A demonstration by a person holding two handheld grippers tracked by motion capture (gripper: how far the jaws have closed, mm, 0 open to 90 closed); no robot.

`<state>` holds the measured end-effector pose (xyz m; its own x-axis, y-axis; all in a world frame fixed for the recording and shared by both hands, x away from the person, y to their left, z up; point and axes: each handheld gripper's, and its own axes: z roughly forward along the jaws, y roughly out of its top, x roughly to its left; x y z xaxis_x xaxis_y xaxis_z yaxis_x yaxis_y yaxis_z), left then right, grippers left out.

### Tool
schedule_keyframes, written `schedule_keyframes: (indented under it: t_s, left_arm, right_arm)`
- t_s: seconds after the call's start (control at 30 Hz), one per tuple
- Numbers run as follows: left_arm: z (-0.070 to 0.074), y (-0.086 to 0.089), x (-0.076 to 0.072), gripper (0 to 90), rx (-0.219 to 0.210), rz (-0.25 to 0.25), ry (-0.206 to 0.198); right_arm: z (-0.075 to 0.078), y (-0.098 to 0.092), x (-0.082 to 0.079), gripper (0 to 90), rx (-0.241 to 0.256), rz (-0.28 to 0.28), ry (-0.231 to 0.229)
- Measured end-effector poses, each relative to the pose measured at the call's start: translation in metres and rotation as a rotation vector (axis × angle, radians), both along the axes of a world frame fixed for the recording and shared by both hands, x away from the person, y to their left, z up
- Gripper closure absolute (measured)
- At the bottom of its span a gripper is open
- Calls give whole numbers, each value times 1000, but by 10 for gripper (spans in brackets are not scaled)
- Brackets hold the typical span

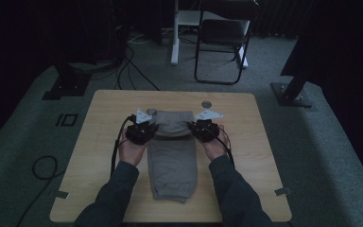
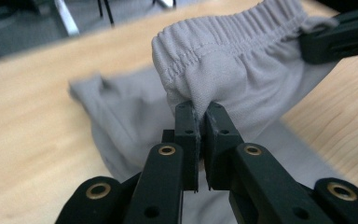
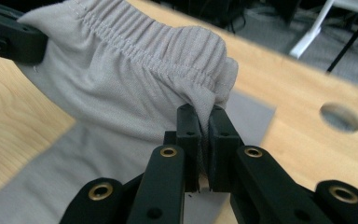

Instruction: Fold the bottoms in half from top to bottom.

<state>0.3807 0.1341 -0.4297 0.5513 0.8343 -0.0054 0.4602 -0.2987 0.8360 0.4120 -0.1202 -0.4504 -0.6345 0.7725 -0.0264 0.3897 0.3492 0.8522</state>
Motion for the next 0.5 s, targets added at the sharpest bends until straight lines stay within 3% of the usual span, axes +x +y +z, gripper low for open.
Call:
schedule_keyframes:
  t_s: [0.1,0.2,0.3,0.4,0.5]
  left_arm:
    - [8,0,-15,853,0,-24,-24]
    - [-1,4,-30,851,-28,-49,-12]
    - [-21,6,-43,848,-27,-68,20]
    - [-49,8,-53,846,-39,-69,95]
    - [-77,7,-62,840,-14,-81,168]
  right_arm:
    - [12,-3,-11,861,18,9,-30]
    - [11,-7,-31,860,3,41,-49]
    - [-4,-11,-50,860,-5,62,-28]
    - [-28,-11,-67,857,-31,84,11]
    - [-55,-9,-80,857,-71,102,58]
